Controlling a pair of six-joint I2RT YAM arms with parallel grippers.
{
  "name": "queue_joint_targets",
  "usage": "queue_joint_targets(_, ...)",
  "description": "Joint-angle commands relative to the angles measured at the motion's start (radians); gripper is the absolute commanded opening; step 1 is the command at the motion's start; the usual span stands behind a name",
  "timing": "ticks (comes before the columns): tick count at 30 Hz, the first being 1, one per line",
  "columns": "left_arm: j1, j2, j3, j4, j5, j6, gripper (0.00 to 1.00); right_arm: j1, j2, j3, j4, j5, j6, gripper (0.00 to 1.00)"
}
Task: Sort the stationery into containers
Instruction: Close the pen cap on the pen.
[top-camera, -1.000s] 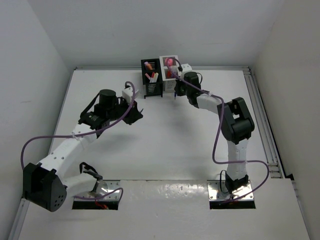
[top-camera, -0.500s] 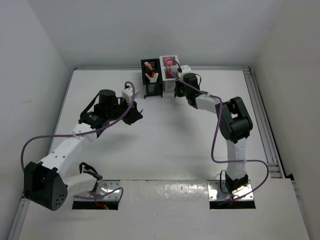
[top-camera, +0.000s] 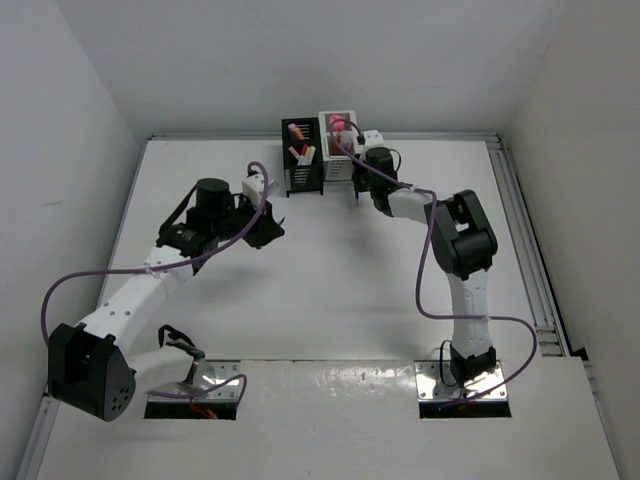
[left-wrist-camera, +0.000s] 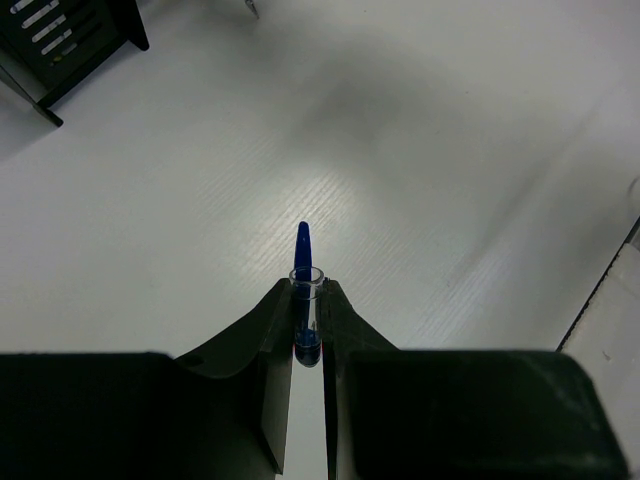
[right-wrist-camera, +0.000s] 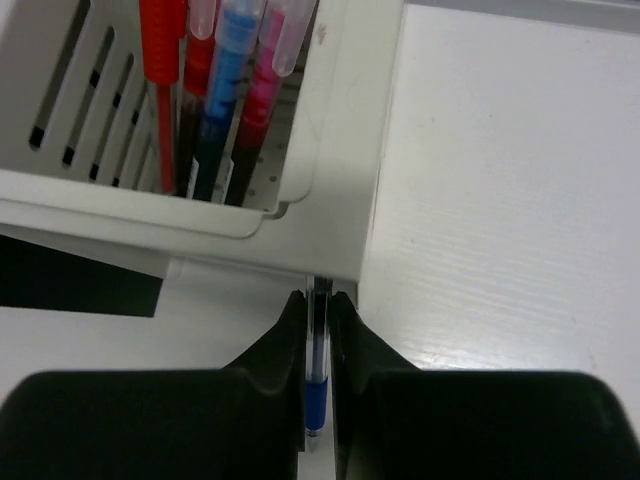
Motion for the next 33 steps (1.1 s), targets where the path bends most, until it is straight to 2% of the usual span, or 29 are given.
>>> queue_joint_targets(1, 0.017, 0.003, -0.003, 0.038, 0.019, 0.015, 0.0, 0.011, 0.008, 0.06, 0.084, -0.005, 0.003, 0.05)
queue_joint_targets(2, 0.018, 0.003, 0.001, 0.033, 0.019, 0.015, 0.0, 0.011, 0.008, 0.059, 0.082, -0.01, 0.004, 0.0)
queue_joint_targets(8, 0.021, 0.002, 0.0, 0.029, 0.032, 0.012, 0.0, 0.011, -0.069, 0.024, 0.015, -0.041, 0.055, 0.0)
queue_joint_targets(13, 0.021, -0.027, -0.029, 0.03, 0.07, 0.016, 0.0, -0.006, -0.233, -0.028, -0.111, -0.094, 0.104, 0.0)
queue_joint_targets(16, 0.021, -0.055, -0.045, 0.041, 0.119, 0.009, 0.0, -0.015, -0.35, -0.035, -0.201, -0.177, 0.102, 0.0)
queue_joint_targets(21, 0.023, -0.099, -0.048, 0.082, 0.278, -0.019, 0.0, -0.026, -0.556, -0.003, -0.359, -0.367, 0.055, 0.0)
queue_joint_targets(24, 0.023, -0.129, -0.046, 0.142, 0.441, -0.036, 0.0, -0.014, -0.628, 0.04, -0.412, -0.435, 0.116, 0.0)
queue_joint_targets(25, 0.015, -0.141, -0.049, 0.197, 0.52, -0.074, 0.0, 0.002, -0.679, 0.042, -0.406, -0.438, 0.142, 0.0)
queue_joint_targets(27, 0.0, -0.155, -0.062, 0.295, 0.556, -0.157, 0.0, 0.019, -0.73, 0.025, -0.345, -0.44, 0.214, 0.0)
queue_joint_targets(28, -0.011, -0.161, -0.063, 0.373, 0.568, -0.242, 0.0, 0.025, -0.777, 0.011, -0.327, -0.441, 0.24, 0.0)
queue_joint_targets(30, -0.018, -0.176, -0.06, 0.458, 0.566, -0.309, 0.0, 0.042, -0.813, -0.021, -0.262, -0.465, 0.327, 0.0)
queue_joint_targets(33, -0.025, -0.184, -0.019, 0.501, 0.555, -0.383, 0.0, 0.045, -0.85, -0.038, -0.188, -0.511, 0.443, 0.0)
